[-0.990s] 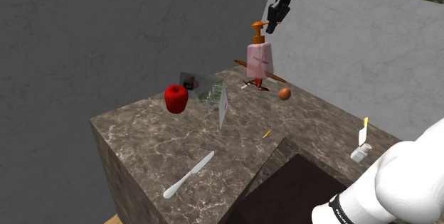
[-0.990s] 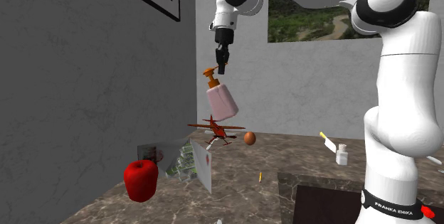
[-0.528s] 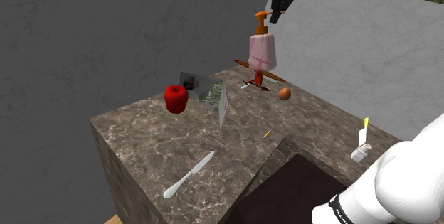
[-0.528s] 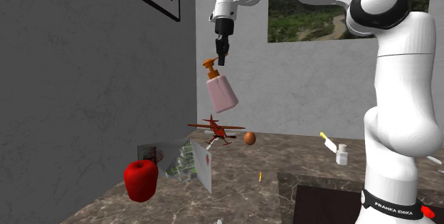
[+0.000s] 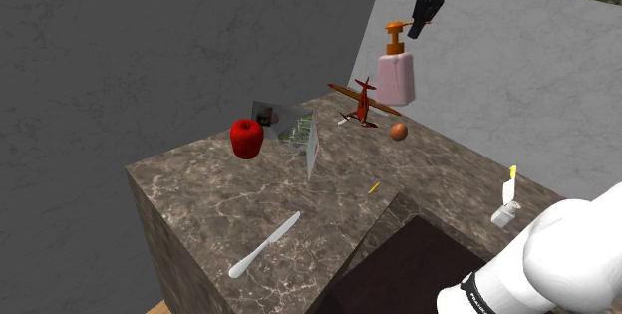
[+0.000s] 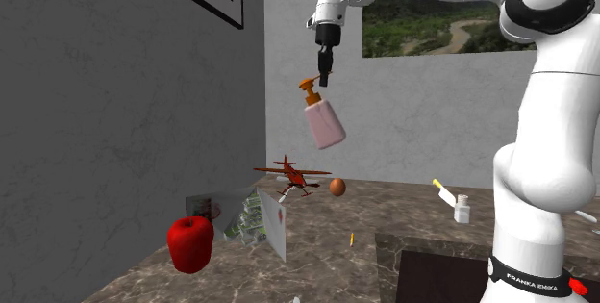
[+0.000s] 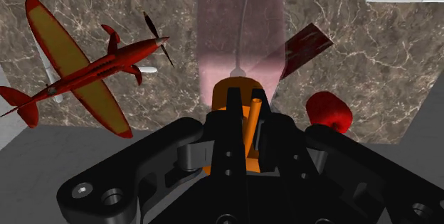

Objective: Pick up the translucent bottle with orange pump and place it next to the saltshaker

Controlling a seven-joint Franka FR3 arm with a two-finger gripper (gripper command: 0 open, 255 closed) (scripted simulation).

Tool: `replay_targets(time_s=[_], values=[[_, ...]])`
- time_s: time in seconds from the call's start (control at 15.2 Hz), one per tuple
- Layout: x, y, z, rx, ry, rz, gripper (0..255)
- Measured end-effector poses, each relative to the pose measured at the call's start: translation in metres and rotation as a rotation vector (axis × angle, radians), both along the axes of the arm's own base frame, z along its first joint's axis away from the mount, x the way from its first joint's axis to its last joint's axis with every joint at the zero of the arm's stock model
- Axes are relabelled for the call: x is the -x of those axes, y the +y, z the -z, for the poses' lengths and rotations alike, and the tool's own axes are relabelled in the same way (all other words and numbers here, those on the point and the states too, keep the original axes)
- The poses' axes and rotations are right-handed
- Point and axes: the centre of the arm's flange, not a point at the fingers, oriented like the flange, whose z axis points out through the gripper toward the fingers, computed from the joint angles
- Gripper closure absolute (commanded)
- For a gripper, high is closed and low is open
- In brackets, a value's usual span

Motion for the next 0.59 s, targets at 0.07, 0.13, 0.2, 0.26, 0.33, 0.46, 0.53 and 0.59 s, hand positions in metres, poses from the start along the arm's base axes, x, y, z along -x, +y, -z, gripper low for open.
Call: replay_targets(time_s=[0.07,0.13,0.2,0.26,0.33,0.46,0.53,0.59], values=[[0.01,-0.007,-0.002,0.0,0.0,0.0,255],[0.023,-0.015,-0.003,0.0,0.001,0.0,255],[0.033,-0.023,-0.003,0.0,0.0,0.0,255],[0.043,-0.033,-0.001,0.0,0.0,0.0,255],[0.053,-0.044,-0.002,0.0,0.001,0.0,255],[0.075,-0.056,-0.004,0.0,0.001,0.0,255],[0.085,-0.066,-0.003,0.0,0.0,0.0,255],[0.095,-0.074,-0.001,0.0,0.0,0.0,255]])
